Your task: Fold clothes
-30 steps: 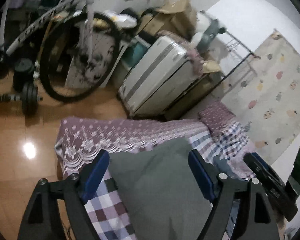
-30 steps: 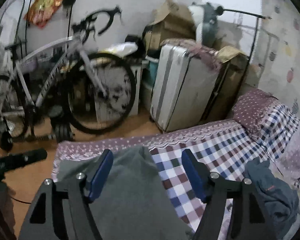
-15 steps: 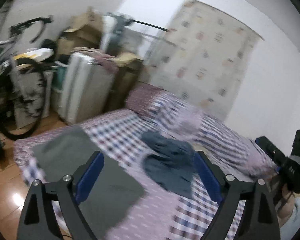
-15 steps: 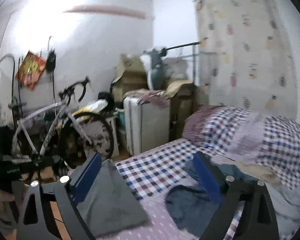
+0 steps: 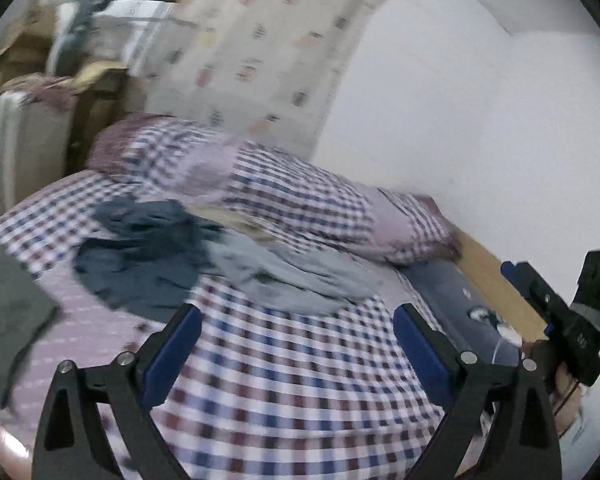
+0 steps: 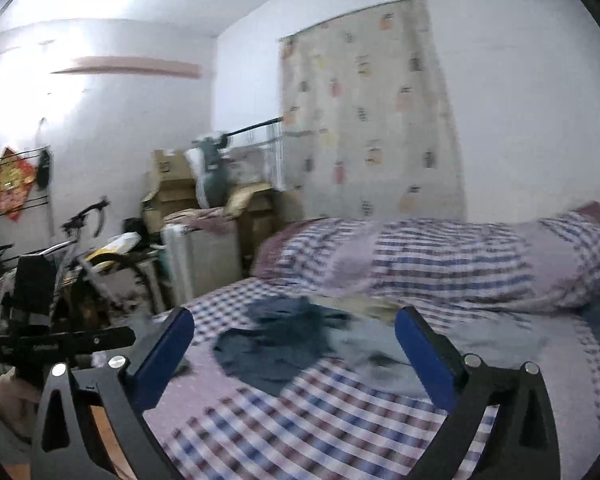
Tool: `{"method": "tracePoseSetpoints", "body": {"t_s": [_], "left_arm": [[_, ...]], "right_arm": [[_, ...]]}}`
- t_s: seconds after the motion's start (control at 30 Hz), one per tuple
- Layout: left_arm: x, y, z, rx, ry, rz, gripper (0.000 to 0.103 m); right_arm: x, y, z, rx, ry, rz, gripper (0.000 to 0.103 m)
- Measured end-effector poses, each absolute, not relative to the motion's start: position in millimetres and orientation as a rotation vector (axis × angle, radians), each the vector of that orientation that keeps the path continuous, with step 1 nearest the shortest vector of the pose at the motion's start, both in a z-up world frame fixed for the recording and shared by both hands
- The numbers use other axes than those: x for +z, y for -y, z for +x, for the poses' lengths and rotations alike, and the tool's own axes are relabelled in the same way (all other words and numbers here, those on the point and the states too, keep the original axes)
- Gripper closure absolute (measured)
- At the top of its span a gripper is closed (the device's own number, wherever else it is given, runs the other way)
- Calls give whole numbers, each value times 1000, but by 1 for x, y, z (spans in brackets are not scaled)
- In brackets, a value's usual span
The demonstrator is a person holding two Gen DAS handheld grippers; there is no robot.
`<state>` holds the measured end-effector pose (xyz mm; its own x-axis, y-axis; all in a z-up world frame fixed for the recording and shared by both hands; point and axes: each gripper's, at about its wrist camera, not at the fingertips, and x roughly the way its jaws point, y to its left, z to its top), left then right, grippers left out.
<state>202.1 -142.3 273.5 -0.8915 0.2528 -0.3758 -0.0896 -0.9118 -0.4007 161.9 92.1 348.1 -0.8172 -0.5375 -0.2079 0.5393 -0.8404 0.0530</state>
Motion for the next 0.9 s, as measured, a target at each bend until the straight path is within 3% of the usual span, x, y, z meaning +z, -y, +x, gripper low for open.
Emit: {"method": "tracePoseSetpoints", "body": {"t_s": [0.2,0.43,0.9], "left_arm": [[244,57,151,2801,452,-689,4],[167,13,86,2797,324,-874,4],[16,-45,-30,2735,92,-1261,4]], "right_arm": [[317,-186,154,-2787,64,396,0],[238,-247,103,-2938,185,671,0],[55,-261,-14,-2821,169,1215,0]]}}
